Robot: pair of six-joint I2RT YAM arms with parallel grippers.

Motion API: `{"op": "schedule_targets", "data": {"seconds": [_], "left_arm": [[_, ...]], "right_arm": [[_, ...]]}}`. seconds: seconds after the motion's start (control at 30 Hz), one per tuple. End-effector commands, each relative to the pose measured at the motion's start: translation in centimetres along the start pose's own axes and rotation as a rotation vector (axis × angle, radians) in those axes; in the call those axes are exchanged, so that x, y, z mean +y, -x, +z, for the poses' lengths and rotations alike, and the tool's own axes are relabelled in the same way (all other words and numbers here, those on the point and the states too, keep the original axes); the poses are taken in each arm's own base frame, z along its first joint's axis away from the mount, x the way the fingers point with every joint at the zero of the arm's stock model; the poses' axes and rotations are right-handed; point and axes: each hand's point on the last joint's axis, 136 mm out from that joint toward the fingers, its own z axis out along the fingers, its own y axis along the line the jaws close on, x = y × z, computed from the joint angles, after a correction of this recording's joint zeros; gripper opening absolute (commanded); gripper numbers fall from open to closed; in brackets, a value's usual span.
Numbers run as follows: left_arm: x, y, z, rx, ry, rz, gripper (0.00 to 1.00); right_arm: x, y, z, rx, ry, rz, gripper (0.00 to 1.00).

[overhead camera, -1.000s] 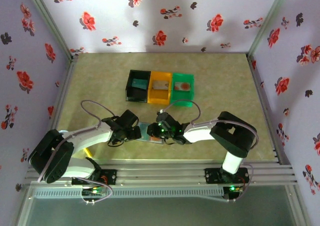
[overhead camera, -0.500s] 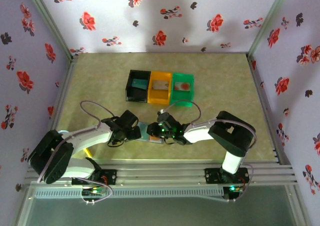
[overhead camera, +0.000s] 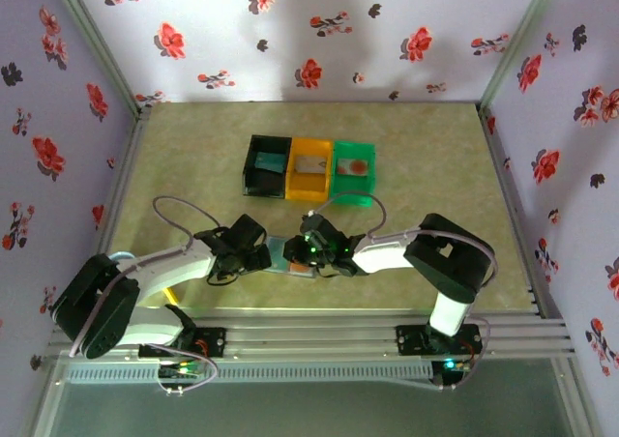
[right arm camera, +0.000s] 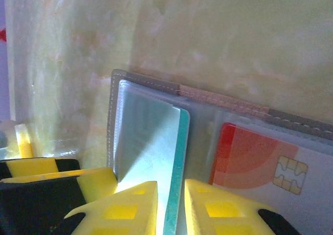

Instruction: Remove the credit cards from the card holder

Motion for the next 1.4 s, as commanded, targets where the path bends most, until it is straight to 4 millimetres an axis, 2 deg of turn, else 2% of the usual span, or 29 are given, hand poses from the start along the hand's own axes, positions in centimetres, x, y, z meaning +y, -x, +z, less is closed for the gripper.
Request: {"op": "schedule_targets", "data": {"seconds": [0.0, 0.33, 0.57, 1.0, 1.37], "left_arm": [[0.7, -3.9, 3.2, 0.142, -0.018, -0.029, 0.89], [0.8, -4.8, 4.1, 0.196, -0.001, -0.030, 0.88], [0.6, -5.7, 4.9, 0.225, -0.014, -0.040, 0.88], [0.0, -6.5, 5.7, 0.243, -0.030, -0.043, 0.87], [-0.6, -7.2, 6.4, 0.253, -0.040, -0.038, 0.87]], "right_arm": [[-3.2, -2.0, 0.7, 0.063, -0.077, 0.026, 0.22], [-3.1, -2.1, 0.3, 0.069, -0.076, 0.039, 0.22], [-3.4, -1.9, -0.7, 0.073, -0.149, 0.036, 0.22], [-2.3, -2.0, -0.1, 0.078, -0.078, 0.033, 0.21], [-2.2, -2.4, 0.3, 0.088, -0.036, 0.045, 0.21]]}}
